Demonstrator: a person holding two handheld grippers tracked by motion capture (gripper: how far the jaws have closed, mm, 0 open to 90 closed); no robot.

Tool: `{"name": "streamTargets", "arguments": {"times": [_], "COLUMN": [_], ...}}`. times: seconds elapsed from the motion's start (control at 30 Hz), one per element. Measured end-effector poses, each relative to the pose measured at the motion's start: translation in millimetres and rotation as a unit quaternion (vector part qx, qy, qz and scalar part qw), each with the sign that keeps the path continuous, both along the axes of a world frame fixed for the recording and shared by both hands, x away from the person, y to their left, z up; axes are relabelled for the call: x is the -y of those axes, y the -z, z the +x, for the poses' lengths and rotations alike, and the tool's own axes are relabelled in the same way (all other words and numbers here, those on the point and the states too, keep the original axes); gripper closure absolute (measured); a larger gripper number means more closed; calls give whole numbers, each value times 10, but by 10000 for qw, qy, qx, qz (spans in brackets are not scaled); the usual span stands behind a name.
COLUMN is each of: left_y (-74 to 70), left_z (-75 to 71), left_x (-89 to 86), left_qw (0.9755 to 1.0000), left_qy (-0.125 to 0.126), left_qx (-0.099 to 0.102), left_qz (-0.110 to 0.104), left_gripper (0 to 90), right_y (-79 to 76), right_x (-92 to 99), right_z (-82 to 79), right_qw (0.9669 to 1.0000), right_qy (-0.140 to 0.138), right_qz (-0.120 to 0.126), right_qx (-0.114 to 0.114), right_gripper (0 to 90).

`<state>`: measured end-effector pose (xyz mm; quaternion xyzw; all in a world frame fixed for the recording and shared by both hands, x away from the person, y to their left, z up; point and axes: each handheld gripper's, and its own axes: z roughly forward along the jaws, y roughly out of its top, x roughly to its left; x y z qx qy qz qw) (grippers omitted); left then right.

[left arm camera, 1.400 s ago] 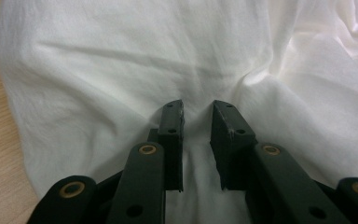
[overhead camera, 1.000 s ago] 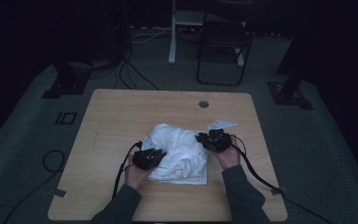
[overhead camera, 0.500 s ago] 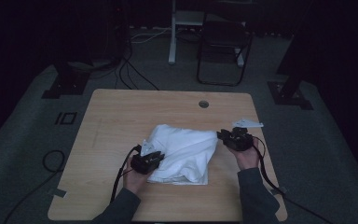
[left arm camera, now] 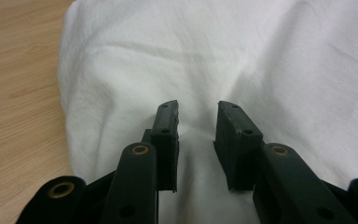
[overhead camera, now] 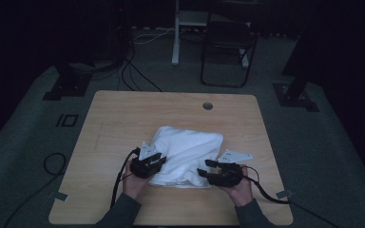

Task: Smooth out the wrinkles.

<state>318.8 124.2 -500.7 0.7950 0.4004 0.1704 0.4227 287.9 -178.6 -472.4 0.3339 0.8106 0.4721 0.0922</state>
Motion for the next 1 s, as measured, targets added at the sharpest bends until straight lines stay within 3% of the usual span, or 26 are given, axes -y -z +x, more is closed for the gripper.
{"name": "streamTargets", "arguments": {"times": [0.13, 0.2, 0.27, 0.37, 0.5, 0.63, 0.7, 0.8, 0.83, 0.9, 1.0], "left_y": [-2, -3, -6, -7, -9, -67, -123, -213, -213, -231, -202], "left_z": [-5, -7, -7, -5, -6, -46, -78, -124, -124, -132, -131], "left_x": [-1, -4, -13, -30, -43, -24, -40, -89, -89, -126, -130], "left_qw": [10000, 10000, 10000, 10000, 10000, 9999, 9997, 9991, 9991, 9990, 9992], "left_qy": [-16, -18, -20, -30, -35, 50, 81, 81, 81, 51, 51], "left_qx": [9, 11, 14, 6, -2, 57, 122, 268, 268, 271, 223], "left_qz": [-4, -16, -11, -9, -11, -78, -180, -321, -321, -338, -327], "left_gripper": [694, 691, 684, 679, 669, 655, 653, 647, 645, 639, 638], "right_y": [88, 144, 182, 174, 110, 104, 100, 20, 20, -78, -126], "right_x": [-118, -133, -98, 50, 341, 515, 537, 526, 526, 404, 329], "right_z": [-7, -1, -14, -82, -232, -308, -306, -270, -270, -151, -102], "right_qw": [9996, 9988, 9978, 9976, 9988, 9981, 9982, 9994, 9994, 9993, 9988], "right_qy": [-176, -241, -254, -236, -83, -61, -24, 168, 168, 365, 410], "right_qz": [-191, -401, -585, -613, -423, -517, -505, -292, -292, -48, 148], "right_qx": [-87, -162, -199, -232, -230, -338, -324, -107, -107, 118, 233], "right_gripper": [489, 724, 869, 887, 888, 850, 734, 576, 576, 510, 506]}}
